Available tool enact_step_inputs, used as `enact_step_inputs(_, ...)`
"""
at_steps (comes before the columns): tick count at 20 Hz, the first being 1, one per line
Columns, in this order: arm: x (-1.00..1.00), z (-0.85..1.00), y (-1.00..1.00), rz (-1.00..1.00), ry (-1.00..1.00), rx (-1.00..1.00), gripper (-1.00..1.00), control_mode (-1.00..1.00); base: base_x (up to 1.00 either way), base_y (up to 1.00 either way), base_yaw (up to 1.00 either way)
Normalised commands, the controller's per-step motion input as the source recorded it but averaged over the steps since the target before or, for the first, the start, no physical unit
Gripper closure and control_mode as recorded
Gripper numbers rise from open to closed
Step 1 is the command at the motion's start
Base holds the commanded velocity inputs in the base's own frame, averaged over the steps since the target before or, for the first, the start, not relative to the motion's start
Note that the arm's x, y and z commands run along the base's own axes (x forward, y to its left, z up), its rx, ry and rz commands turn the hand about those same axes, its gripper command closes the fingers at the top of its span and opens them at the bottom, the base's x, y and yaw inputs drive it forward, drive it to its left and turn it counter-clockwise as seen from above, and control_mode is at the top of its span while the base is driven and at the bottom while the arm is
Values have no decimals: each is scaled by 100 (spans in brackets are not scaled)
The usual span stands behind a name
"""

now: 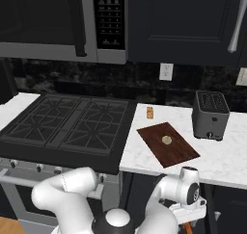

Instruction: Place the appropriate cutting tool for cutting the garlic skin on the cutting board.

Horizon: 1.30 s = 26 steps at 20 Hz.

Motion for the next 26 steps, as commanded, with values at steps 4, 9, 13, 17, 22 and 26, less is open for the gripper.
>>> enact_step_inputs(4, -24, -45, 26, 0, -8, 0, 100, -100, 0, 0, 0)
enact_step_inputs(9, -26, -18, 33, 0, -10, 0, 100, -100, 0, 0, 0)
enact_step_inputs(13, -17, 14, 30, 5, -9, 0, 100, -100, 0, 0, 0)
enact_step_inputs(17, -28, 88, 30, 12, -12, -2, 100, -100, 0, 0, 0)
enact_step_inputs(22, -45, 100, 19, 18, -11, -6, 100, -100, 0, 0, 0)
enact_step_inputs(26, -35, 100, 30, 20, -6, -5, 100, -100, 0, 0, 0)
